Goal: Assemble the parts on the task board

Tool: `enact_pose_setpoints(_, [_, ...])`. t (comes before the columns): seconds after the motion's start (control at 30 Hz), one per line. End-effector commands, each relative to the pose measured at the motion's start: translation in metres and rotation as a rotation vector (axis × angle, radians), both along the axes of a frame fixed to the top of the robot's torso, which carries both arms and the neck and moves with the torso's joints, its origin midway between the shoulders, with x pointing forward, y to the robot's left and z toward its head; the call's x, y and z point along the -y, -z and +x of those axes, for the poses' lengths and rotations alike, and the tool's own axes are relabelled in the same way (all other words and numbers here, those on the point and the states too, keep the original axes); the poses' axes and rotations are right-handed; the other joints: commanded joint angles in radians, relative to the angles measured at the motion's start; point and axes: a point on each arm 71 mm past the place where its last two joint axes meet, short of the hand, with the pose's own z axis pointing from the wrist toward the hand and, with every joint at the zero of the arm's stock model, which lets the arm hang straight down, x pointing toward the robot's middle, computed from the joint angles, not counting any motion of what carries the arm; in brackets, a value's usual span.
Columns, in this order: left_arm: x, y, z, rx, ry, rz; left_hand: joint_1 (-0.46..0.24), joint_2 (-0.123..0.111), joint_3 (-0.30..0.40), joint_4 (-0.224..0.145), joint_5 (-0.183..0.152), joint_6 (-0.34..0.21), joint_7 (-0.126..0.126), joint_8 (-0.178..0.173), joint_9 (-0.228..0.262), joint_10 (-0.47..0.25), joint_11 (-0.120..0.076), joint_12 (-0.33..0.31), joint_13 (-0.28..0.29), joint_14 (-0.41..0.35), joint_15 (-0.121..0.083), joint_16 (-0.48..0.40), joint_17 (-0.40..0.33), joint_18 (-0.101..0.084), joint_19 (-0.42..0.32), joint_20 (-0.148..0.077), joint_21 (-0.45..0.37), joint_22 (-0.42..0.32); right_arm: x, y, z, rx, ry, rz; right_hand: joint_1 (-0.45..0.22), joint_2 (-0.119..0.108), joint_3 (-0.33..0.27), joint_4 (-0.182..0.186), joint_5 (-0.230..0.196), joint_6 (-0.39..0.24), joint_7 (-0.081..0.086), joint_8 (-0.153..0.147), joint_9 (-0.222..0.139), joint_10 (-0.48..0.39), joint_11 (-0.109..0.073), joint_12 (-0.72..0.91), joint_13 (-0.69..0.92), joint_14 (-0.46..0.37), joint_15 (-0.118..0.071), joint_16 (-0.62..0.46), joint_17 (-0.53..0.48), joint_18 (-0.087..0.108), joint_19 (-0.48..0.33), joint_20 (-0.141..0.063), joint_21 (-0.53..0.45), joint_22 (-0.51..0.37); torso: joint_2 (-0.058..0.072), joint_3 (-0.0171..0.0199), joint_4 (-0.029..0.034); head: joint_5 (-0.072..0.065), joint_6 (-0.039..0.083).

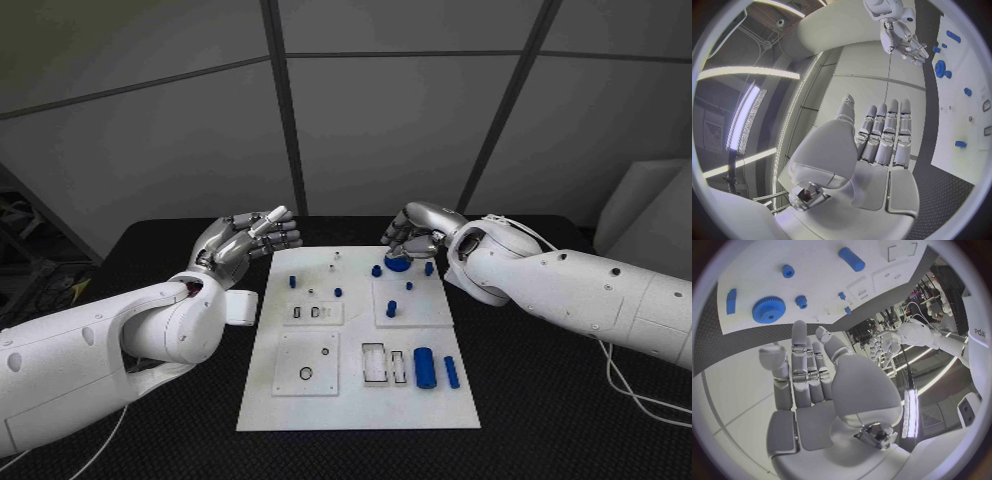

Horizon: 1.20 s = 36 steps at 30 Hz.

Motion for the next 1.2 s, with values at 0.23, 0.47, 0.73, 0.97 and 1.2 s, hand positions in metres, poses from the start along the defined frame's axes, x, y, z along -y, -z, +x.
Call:
enact_pose_setpoints(0.23, [0.012, -0.007, -0.01, 0.012, 0.061, -0.013, 0.004, -0.005, -0.008, -0.013, 0.002, 0.009, 0.002, -0.013, -0.004, 0.01, 0.002, -0.016, -0.002, -0.001, 0.004, -0.015, -0.004, -0.005, 0.008, 0.0, 0.006, -0.004, -0.015, 0.0, 0.001, 0.047, 0.003, -0.224, -0.023, -0.028, 0.024, 0.003, -0.006, -0.033, 0.016, -0.01, -0.003, -0.092, 0.019, 0.0, 0.0, 0.044, 0.01, 0.159, 0.103, -0.047, 0.085, 0.012, 0.173, 0.255, 0.041, -0.0089, 0.0124, -0.013, 0.007])
enact_pose_setpoints(0.47, [0.016, -0.009, -0.014, 0.008, 0.075, -0.018, 0.001, -0.005, -0.012, -0.016, 0.001, 0.008, 0.004, -0.017, -0.006, 0.009, 0.003, -0.02, -0.002, -0.002, 0.005, -0.018, -0.004, -0.005, 0.008, 0.0, 0.005, -0.005, -0.025, 0.001, 0.002, 0.039, -0.011, -0.254, -0.031, -0.032, 0.032, 0.005, -0.006, -0.05, 0.016, -0.01, -0.003, -0.094, 0.024, 0.001, 0.001, 0.035, 0.021, 0.339, 0.199, -0.066, 0.126, 0.012, 0.252, 0.379, 0.054, -0.012, 0.0156, -0.019, 0.008])
enact_pose_setpoints(0.73, [0.017, -0.009, -0.015, 0.005, 0.081, -0.018, -0.001, -0.007, -0.016, -0.019, 0.0, 0.008, 0.006, -0.02, -0.007, 0.008, 0.005, -0.025, -0.001, -0.002, 0.006, -0.022, -0.005, -0.006, 0.009, 0.001, 0.005, -0.006, -0.027, 0.004, 0.003, 0.017, -0.005, -0.295, -0.032, -0.034, 0.03, 0.007, -0.007, -0.061, 0.017, -0.01, -0.003, -0.108, 0.025, -0.001, 0.001, 0.029, 0.024, 0.456, 0.274, -0.076, 0.152, 0.016, 0.283, 0.435, 0.063, -0.0129, 0.0192, -0.021, 0.011])
enact_pose_setpoints(0.97, [0.016, -0.01, -0.016, 0.004, 0.08, -0.017, -0.001, -0.007, -0.016, -0.019, 0.0, 0.008, 0.006, -0.02, -0.007, 0.008, 0.005, -0.025, -0.001, -0.002, 0.006, -0.022, -0.005, -0.006, 0.009, 0.001, 0.005, -0.006, -0.027, 0.006, 0.004, 0.008, -0.002, -0.316, -0.03, -0.031, 0.032, 0.007, -0.006, -0.059, 0.017, -0.009, -0.002, -0.107, 0.026, 0.0, 0.001, 0.026, 0.024, 0.48, 0.291, -0.077, 0.156, 0.016, 0.287, 0.444, 0.067, -0.0121, 0.0184, -0.017, 0.008])
enact_pose_setpoints(1.2, [0.017, -0.01, -0.016, 0.004, 0.082, -0.018, -0.002, -0.007, -0.017, -0.02, -0.001, 0.008, 0.007, -0.022, -0.008, 0.008, 0.006, -0.027, -0.002, -0.003, 0.006, -0.023, -0.005, -0.006, 0.009, 0.001, 0.005, -0.007, -0.028, 0.007, 0.004, 0.004, -0.007, -0.323, -0.028, -0.013, 0.047, 0.008, 0.001, -0.039, 0.017, -0.005, 0.002, -0.093, 0.025, 0.001, 0.002, 0.019, 0.024, 0.532, 0.329, -0.083, 0.17, 0.017, 0.3, 0.471, 0.069, -0.0112, 0.0177, -0.014, 0.006])
